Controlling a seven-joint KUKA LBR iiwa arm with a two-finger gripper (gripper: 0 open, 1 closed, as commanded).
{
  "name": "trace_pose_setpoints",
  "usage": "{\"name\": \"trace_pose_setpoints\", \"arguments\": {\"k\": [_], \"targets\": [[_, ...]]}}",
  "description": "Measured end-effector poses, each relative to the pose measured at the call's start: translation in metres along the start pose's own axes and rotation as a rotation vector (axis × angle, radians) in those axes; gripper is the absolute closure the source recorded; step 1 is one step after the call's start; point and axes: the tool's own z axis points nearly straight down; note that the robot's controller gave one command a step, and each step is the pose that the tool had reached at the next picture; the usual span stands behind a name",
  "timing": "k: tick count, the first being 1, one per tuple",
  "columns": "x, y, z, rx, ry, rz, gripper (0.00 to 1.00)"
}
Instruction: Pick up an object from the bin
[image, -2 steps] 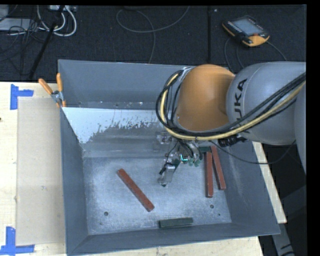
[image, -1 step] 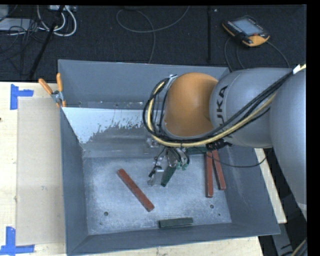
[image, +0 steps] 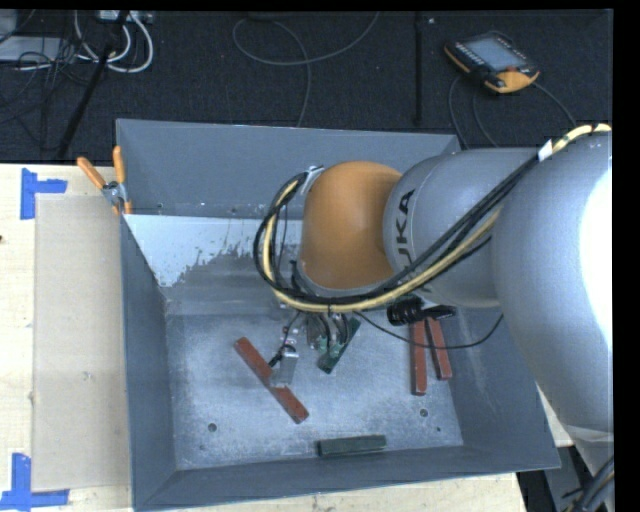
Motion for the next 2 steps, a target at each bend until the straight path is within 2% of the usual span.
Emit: {"name": "trace_pose_setpoints", "arguments": {"k": [1, 2], "targets": [[-0.013, 0.003, 0.003, -0.009, -0.016, 0.213, 0.0], [0.013, 0.025, 0.041, -0.002, -0.013, 0.08, 0.0]]}}
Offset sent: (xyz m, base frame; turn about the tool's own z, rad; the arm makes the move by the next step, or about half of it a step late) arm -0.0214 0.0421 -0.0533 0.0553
